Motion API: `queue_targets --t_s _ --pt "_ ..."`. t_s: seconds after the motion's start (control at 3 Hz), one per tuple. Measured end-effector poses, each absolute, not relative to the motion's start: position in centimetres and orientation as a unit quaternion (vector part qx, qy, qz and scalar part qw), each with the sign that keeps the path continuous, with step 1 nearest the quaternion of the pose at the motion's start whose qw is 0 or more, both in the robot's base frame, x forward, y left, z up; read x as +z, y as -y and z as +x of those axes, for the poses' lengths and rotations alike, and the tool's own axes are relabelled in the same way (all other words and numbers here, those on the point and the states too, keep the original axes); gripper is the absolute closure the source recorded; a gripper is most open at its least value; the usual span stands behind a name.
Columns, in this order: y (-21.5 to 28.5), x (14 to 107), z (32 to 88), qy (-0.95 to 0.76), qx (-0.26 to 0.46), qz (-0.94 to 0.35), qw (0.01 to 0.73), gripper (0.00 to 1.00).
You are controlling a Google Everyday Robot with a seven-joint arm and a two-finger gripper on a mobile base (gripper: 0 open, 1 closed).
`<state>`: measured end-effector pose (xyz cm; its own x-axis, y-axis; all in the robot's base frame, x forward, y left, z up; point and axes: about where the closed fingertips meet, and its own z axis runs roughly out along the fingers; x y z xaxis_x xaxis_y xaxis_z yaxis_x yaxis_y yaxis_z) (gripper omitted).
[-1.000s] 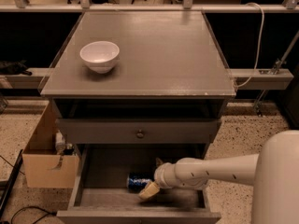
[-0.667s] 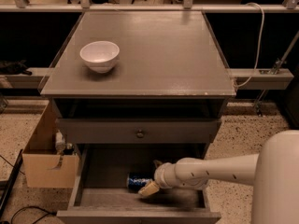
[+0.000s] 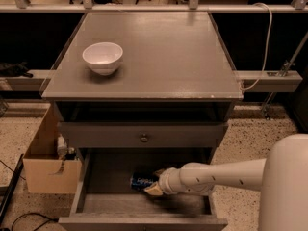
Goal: Pick pepsi can from middle drawer and place on counter
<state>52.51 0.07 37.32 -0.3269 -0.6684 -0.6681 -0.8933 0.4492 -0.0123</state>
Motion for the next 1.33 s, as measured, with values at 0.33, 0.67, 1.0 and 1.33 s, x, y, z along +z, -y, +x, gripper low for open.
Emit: queue_targets --t_s 0.33,0.67,1.0,1.33 --pt "-0.1 37.3 52.5 -0.794 0.183 -0.492 0.308 0.86" --pt "-0.1 37.3 52.5 -0.794 0.183 -0.492 0.308 1.00" --pt "0.0 37.5 51.9 -0.797 0.189 -0.491 0.295 1.00" --pt "1.2 39.4 50.4 -0.797 0.196 -0.496 0.283 1.00"
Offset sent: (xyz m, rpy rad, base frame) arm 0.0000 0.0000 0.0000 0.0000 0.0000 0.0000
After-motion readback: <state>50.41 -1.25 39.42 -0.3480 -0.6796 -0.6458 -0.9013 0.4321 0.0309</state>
